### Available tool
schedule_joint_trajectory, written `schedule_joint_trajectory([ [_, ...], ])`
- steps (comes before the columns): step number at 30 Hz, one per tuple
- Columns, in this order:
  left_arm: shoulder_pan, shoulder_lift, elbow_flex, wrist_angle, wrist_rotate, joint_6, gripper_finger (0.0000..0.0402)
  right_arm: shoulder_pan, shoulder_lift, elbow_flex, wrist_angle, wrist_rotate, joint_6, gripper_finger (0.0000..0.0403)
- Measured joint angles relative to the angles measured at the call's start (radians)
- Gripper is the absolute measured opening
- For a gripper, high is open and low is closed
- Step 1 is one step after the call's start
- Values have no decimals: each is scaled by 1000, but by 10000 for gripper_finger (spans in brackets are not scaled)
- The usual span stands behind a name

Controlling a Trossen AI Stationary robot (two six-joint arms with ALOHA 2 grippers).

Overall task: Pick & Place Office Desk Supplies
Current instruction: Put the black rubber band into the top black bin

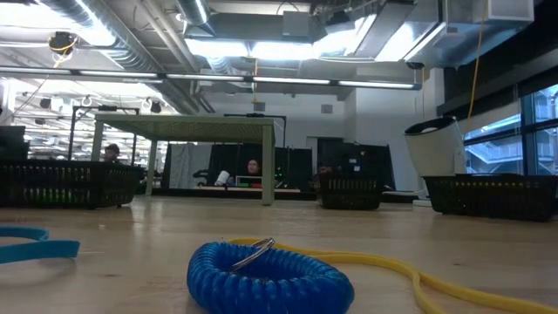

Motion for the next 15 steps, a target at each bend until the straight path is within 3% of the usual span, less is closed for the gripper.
schedule_joint_trajectory([
  [9, 0, 0, 0, -1, 0, 0, 7, -2, 0, 0, 0, 1, 0, 15],
  [15, -2, 1, 0, 10, -26, -100, 27, -6, -1, 0, 0, 4, 0, 11],
])
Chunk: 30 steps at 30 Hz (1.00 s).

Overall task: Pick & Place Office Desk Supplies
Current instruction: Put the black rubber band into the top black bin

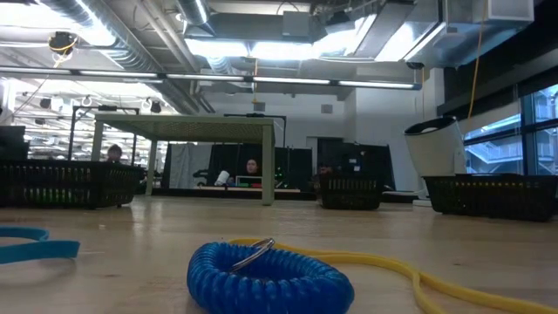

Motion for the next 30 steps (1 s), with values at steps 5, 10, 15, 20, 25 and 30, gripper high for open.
schedule_joint_trajectory([
  [5, -6, 0, 0, -1, -73, -95, 75, -26, -32, 0, -66, 0, 19, 6],
  [10, -12, -3, 0, -22, -187, -133, 134, -54, -86, 0, -191, 1, 27, 6],
  [15, -30, -7, 0, -57, -327, -134, 168, -68, -142, 0, -346, 163, 35, 6],
  [20, -61, -7, 0, -91, -394, -143, 172, -110, -155, 0, -581, 302, 130, 6],
  [25, -96, -7, 0, -107, -403, -196, 169, -209, -106, -1, -782, 310, 269, 6],
  [30, -136, -7, 0, -163, -403, -260, 169, -329, -9, -1, -808, 301, 289, 7],
])
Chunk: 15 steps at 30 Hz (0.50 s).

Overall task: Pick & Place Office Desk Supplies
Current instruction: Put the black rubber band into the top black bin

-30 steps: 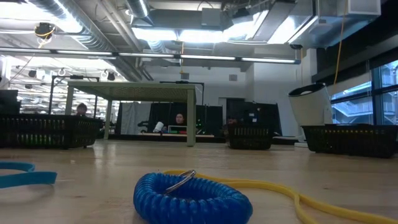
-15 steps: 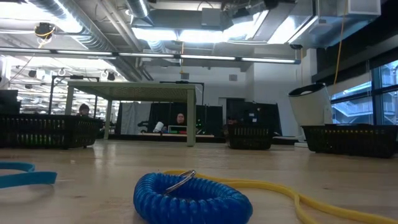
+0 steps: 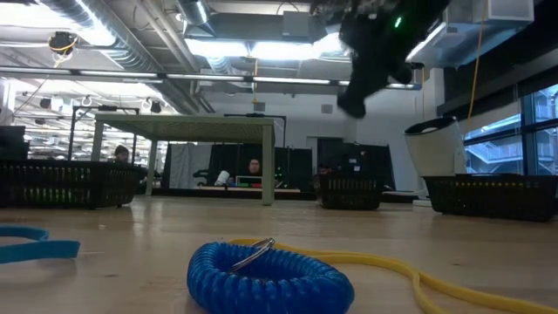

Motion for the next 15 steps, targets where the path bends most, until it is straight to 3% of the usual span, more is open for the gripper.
schedule_joint_trajectory([
  [10, -76, 0, 0, -167, -84, -207, 169, -205, 238, 0, 17, -88, 36, 11],
  [15, -107, -10, 0, -252, -88, -318, 169, -238, 279, 0, 12, -104, 89, 51],
])
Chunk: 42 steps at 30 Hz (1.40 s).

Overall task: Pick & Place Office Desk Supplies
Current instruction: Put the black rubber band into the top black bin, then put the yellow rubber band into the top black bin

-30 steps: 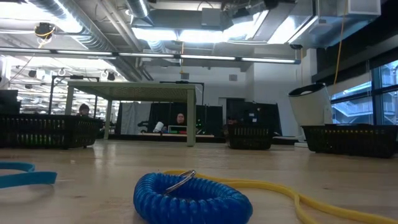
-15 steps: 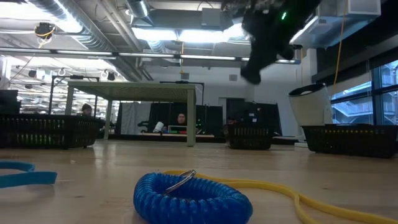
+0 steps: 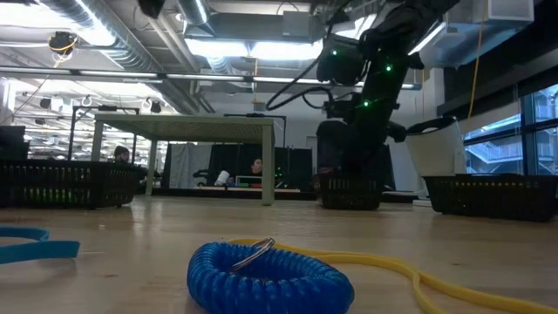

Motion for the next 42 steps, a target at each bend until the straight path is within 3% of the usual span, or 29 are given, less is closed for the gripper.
schedule_joint_trajectory([
  [8, -31, -67, 0, -332, 64, -326, 169, -2, -18, 0, 6, -32, -38, 160],
  [11, -42, -81, 0, -477, 193, -472, 169, 2, -20, 0, 6, -37, -38, 191],
  [17, -92, -78, 0, -759, 562, -686, 169, 15, -36, 1, 6, 13, -52, 214],
  [24, -170, -78, 0, -1005, 770, -985, 169, 47, -104, 29, 6, 35, -73, 215],
  [35, -385, -48, 0, -1003, 805, -1170, 169, 105, -227, 66, 13, 84, -125, 215],
  [42, -469, 41, 0, -926, 806, -1180, 169, 133, -237, 66, 19, 87, -122, 215],
])
